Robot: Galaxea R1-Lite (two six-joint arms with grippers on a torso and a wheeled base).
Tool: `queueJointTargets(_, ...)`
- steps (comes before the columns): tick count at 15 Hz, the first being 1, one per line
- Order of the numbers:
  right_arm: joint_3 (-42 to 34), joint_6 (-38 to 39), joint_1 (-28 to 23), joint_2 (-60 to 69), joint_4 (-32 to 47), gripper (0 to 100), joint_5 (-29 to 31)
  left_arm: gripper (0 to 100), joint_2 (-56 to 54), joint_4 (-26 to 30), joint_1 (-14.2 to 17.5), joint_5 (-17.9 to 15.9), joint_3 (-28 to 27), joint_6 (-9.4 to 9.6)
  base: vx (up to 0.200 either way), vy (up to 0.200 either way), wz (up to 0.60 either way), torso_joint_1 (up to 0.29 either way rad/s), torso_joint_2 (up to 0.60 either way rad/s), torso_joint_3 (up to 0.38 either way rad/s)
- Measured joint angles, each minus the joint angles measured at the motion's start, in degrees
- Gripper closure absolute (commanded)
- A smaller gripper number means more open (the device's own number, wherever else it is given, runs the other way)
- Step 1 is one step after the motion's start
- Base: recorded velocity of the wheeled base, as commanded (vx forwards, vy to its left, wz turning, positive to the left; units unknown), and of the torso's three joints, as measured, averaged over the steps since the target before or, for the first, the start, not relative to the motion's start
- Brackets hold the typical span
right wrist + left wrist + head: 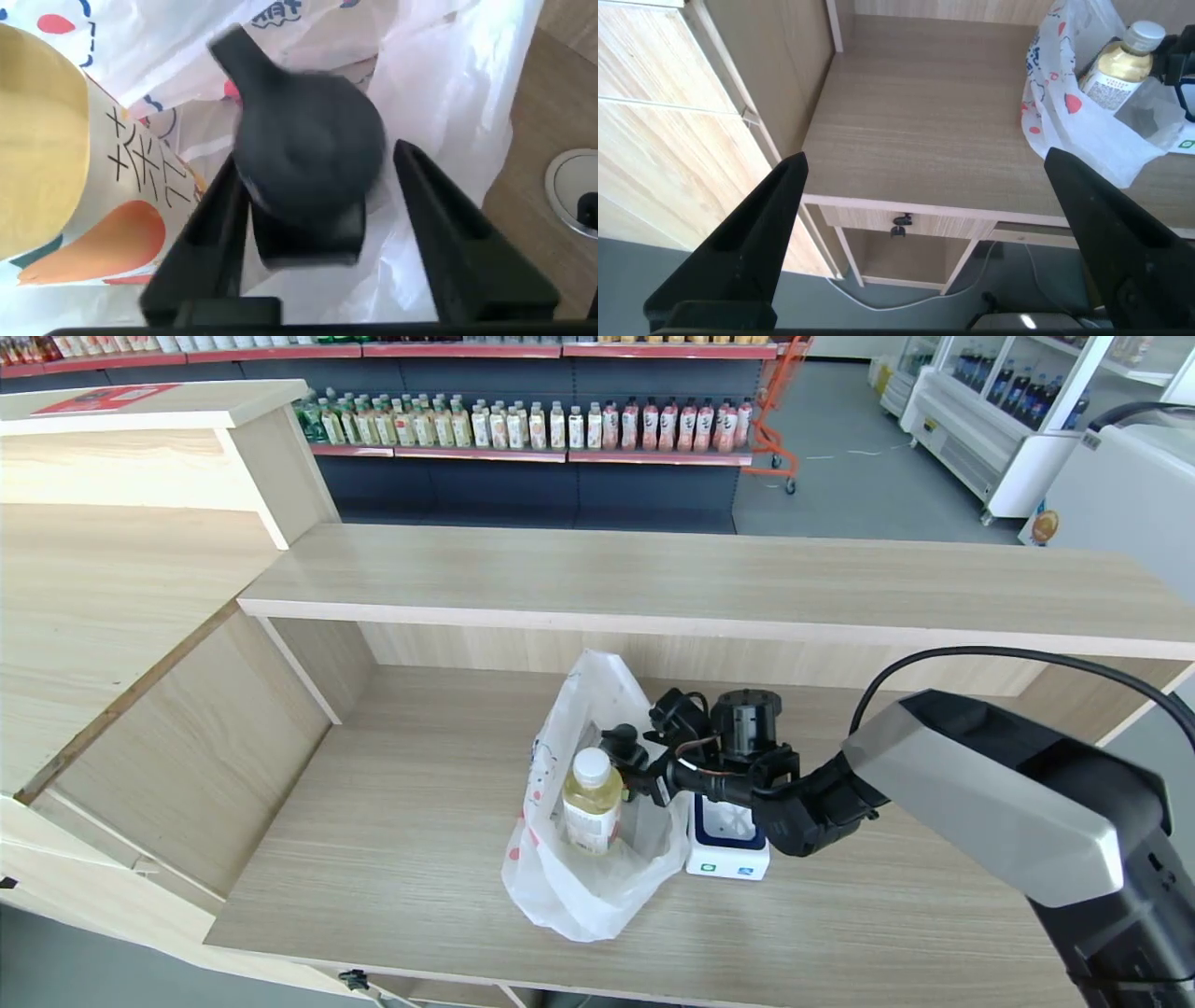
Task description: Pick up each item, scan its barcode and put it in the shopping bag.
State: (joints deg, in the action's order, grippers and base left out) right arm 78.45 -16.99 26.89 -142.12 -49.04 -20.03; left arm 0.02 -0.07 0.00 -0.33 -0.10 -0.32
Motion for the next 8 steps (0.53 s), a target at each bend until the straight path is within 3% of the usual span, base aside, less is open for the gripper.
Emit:
queueJointTargets(5,-0.5,14.5,-1.0,3.3,0.1,0,0.0,0,0.0,0.0,0.0,0.0,0.0,-0.01,0.0,0.0,0.0,0.0,0.0,0.0)
queueJointTargets(8,-4.5,18.9,-3.1,8.1,0.2,0,0.0,0,0.0,0.0,0.0,0.0,0.0,0.0,0.0,0.0,0.0,0.0,0.0,0.0)
